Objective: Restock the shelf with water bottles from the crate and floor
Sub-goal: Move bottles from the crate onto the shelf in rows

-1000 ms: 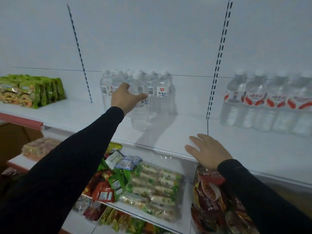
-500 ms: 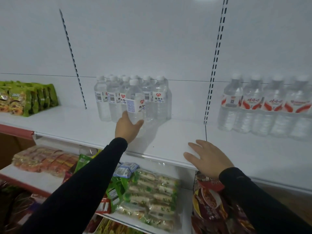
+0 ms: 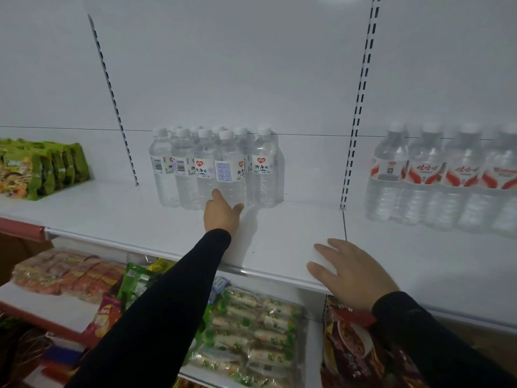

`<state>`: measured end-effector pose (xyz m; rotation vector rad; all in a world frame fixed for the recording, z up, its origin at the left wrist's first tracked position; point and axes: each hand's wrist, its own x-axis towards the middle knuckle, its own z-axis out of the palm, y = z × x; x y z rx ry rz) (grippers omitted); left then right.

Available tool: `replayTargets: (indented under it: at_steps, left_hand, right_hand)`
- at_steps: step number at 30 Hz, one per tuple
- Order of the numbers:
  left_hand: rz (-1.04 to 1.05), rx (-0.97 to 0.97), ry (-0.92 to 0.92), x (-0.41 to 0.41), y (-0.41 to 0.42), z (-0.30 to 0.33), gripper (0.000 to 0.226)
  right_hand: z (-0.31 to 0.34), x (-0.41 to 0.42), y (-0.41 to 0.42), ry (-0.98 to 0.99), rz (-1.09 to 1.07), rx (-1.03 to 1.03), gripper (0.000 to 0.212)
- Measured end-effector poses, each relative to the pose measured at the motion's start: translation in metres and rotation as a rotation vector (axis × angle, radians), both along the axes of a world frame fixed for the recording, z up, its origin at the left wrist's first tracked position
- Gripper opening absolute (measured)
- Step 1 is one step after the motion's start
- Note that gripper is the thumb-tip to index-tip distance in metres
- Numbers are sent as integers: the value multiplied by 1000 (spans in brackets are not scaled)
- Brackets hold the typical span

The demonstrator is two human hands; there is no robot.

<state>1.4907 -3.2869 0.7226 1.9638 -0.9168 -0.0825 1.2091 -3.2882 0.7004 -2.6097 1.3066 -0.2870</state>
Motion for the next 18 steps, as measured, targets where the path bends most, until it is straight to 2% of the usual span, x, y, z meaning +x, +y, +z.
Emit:
replayTargets:
  at_steps: [9,18]
  left_hand:
    - [60,-56,1,0,-24,-5,61]
    - [-15,87,-12,5,6,4,62]
  right_hand:
    - [0,0,1,-13,-10,2,65]
    - [1,0,2,-48,-14,5,66]
